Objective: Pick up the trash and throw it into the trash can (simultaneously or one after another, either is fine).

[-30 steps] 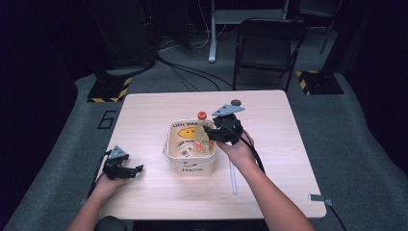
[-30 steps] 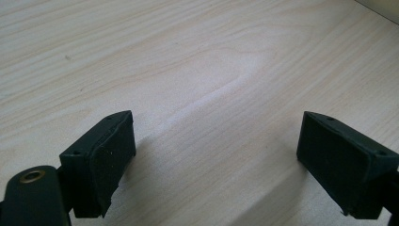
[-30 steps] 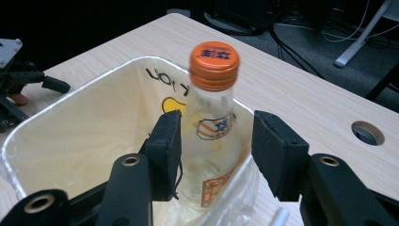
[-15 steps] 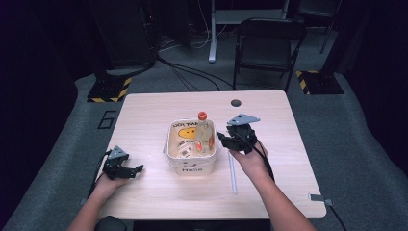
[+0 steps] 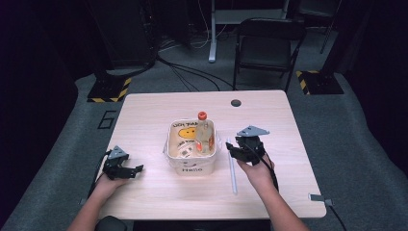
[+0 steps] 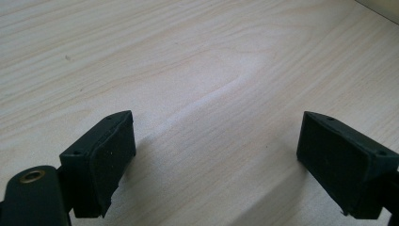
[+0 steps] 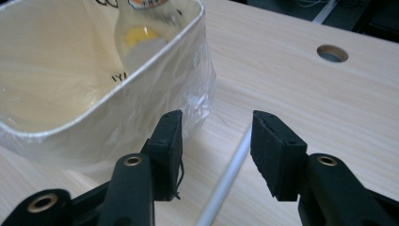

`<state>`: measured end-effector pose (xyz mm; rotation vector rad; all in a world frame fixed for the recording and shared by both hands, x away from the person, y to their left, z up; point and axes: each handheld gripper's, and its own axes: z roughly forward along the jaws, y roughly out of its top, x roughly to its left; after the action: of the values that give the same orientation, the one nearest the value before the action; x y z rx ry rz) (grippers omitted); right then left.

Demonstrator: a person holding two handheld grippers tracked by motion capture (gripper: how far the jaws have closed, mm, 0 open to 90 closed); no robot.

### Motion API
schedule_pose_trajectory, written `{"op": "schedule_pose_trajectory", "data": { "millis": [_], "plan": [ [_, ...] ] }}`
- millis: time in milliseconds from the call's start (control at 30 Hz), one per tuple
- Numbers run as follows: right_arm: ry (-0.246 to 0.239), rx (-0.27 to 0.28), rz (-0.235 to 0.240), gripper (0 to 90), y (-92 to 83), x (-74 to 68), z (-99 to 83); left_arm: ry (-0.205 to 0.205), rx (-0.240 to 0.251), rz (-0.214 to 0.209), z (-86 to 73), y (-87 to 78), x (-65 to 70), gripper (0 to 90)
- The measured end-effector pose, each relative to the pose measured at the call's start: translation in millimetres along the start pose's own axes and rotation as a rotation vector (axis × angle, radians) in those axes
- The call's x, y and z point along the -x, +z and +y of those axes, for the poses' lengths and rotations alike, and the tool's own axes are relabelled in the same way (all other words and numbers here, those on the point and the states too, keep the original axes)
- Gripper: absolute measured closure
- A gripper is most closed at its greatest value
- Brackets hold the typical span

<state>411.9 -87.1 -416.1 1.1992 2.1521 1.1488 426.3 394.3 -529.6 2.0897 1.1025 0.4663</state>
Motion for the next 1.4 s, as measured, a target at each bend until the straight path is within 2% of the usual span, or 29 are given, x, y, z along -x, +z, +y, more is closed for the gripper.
{"op": "schedule_pose_trajectory", "data": {
  "millis": [100,167,333,533,600,700,867,1033,1133,1167,1300,1333,1400],
  "plan": [
    [0.011,-0.002,-0.006,50.9,1.2,0.2,-8.1,0.0,-0.001,0.0,0.0,-0.1,0.0,11.9],
    [0.013,-0.007,0.009,52.0,3.4,1.4,-15.6,0.0,-0.003,0.001,0.1,-0.2,0.1,12.0],
    [-0.004,-0.014,0.019,53.4,5.6,1.3,-24.9,-0.001,0.001,0.001,0.0,0.0,0.1,11.9],
    [-0.01,-0.016,-0.002,54.5,6.5,5.0,-35.5,0.0,-0.004,0.0,0.2,-0.4,0.0,11.9],
    [0.031,-0.018,-0.004,54.8,6.4,6.8,-39.9,0.002,-0.001,0.001,0.0,-0.1,0.0,11.9],
    [0.05,-0.012,0.003,55.0,6.7,7.2,-43.7,0.0,-0.001,0.001,0.0,-0.1,0.1,12.0],
    [0.058,0.001,-0.011,53.1,9.6,5.5,-49.0,-0.001,0.002,0.002,-0.1,0.1,0.2,11.9],
    [0.09,-0.006,-0.018,48.6,16.6,5.6,-55.7,-0.001,0.0,0.001,0.0,0.0,0.1,11.9],
    [0.097,-0.012,-0.016,48.8,18.9,5.1,-58.0,0.001,0.0,0.002,0.0,0.0,0.0,11.9],
    [0.094,-0.02,-0.022,51.5,21.2,2.8,-60.8,0.002,-0.006,-0.001,0.2,-0.5,-0.2,11.9],
    [0.083,-0.02,-0.053,52.6,25.8,-2.6,-65.1,0.0,0.0,0.001,0.0,0.0,0.0,11.9],
    [0.083,-0.02,-0.053,52.6,25.8,-2.6,-65.1,0.0,0.0,0.001,0.0,0.0,0.0,11.9],
    [0.113,-0.004,-0.031,54.1,27.1,-2.9,-67.3,0.0,-0.001,0.001,0.0,-0.1,0.0,12.0]
  ]
}}
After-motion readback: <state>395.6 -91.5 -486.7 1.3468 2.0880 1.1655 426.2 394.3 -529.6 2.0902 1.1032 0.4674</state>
